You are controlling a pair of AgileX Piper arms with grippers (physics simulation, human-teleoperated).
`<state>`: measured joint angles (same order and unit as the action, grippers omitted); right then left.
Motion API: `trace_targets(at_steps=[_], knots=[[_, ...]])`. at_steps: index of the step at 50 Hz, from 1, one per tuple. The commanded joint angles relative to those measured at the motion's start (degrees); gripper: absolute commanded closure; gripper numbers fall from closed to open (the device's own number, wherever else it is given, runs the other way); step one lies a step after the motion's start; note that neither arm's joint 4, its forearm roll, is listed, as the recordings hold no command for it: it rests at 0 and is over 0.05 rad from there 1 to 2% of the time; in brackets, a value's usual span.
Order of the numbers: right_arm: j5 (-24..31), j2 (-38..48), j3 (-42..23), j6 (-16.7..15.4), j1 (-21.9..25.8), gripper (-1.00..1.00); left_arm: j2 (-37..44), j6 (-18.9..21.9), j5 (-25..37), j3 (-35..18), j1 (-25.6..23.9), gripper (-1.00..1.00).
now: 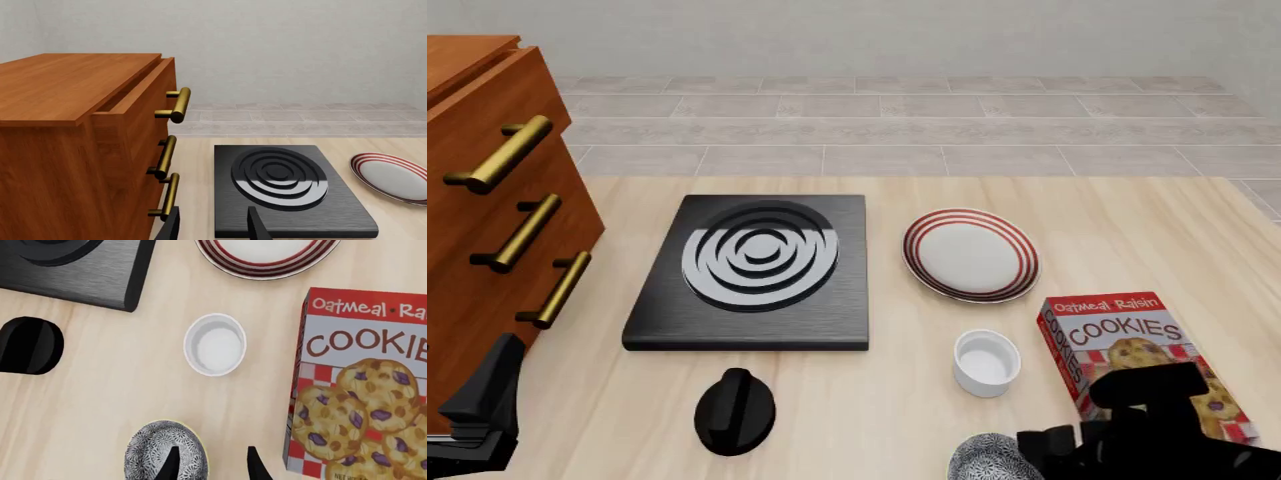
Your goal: Pick the akita bowl next to the ramekin and place it on the plate.
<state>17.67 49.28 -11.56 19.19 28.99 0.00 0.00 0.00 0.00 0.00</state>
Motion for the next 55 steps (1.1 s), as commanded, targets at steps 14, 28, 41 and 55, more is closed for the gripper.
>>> trace_targets(at_steps=[14,28,41,55], knots=[[-4.7,2.6,3.0,1.9,0.5,-1.00,0.0,0.0,0.0,0.0,0.0,-1.00],[-8.3,5.6,4.3,2.9,1.0,-1.00,0.0,0.0,0.0,0.0,0.0,-1.00],[-13.3,9.8,6.0,4.0,1.4,-1.00,0.0,0.0,0.0,0.0,0.0,-1.00],[-19.1,14.6,7.4,4.9,2.3,-1.00,0.0,0.0,0.0,0.0,0.0,-1.00]])
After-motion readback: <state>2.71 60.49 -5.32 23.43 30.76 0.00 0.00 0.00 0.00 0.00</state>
